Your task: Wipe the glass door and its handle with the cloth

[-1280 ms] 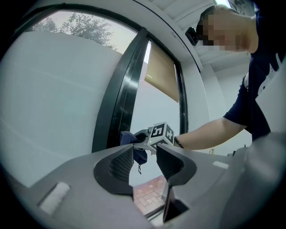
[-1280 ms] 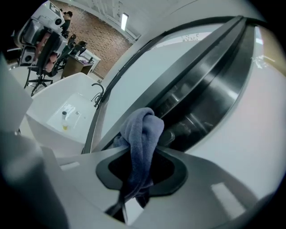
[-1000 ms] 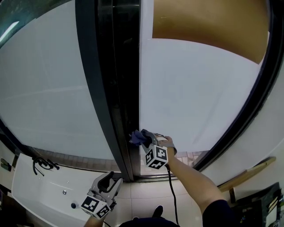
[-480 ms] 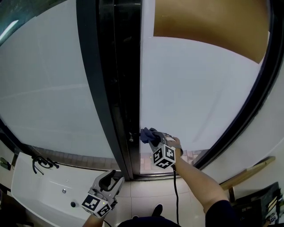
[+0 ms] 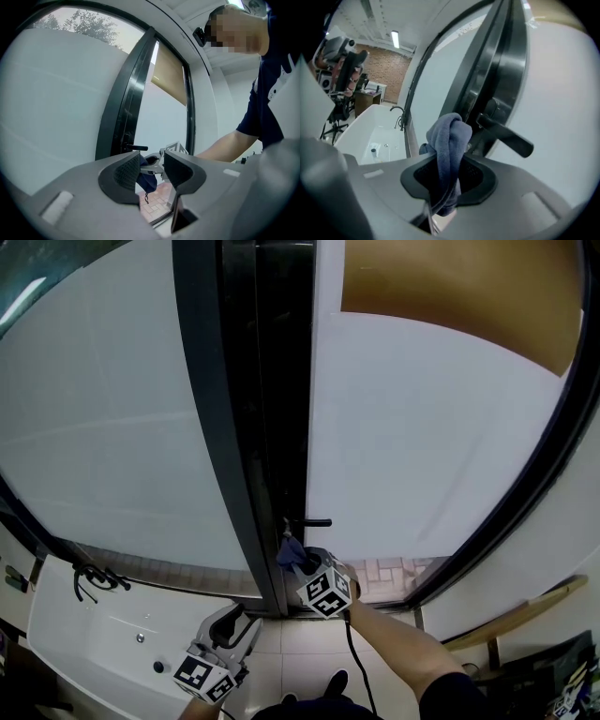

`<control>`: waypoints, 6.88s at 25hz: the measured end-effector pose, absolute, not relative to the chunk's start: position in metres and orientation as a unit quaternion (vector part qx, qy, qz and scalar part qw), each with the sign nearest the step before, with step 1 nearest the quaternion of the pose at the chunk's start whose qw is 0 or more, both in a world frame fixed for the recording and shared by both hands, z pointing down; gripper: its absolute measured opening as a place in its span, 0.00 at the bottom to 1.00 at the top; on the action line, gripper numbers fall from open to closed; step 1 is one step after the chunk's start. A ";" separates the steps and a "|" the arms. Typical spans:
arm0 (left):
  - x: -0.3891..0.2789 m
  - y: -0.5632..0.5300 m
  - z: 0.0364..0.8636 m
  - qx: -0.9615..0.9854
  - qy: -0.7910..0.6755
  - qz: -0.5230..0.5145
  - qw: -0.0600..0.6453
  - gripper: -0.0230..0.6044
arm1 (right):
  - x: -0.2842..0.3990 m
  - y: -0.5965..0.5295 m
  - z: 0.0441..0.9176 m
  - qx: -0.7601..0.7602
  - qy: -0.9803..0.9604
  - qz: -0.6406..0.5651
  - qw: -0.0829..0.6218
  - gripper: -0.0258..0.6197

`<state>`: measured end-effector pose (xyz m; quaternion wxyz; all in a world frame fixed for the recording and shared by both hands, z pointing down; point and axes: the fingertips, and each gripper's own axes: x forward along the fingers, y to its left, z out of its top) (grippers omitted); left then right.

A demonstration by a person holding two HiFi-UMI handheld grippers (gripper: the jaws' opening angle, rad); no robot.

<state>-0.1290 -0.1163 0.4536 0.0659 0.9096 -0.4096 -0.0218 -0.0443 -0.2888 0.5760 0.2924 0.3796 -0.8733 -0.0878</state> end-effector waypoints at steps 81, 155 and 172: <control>-0.151 -0.121 0.501 0.882 -0.458 0.002 0.111 0.28 | -0.026 -0.349 0.641 0.387 -0.889 0.071 0.234 0.16; -0.064 -0.062 0.452 0.951 -0.303 -0.017 0.061 0.28 | 0.180 0.004 0.427 0.574 -0.819 0.012 0.006 0.16; -0.040 -0.034 0.452 0.943 -0.327 -0.004 0.056 0.28 | 0.207 0.021 0.435 0.557 -0.830 0.019 -0.012 0.16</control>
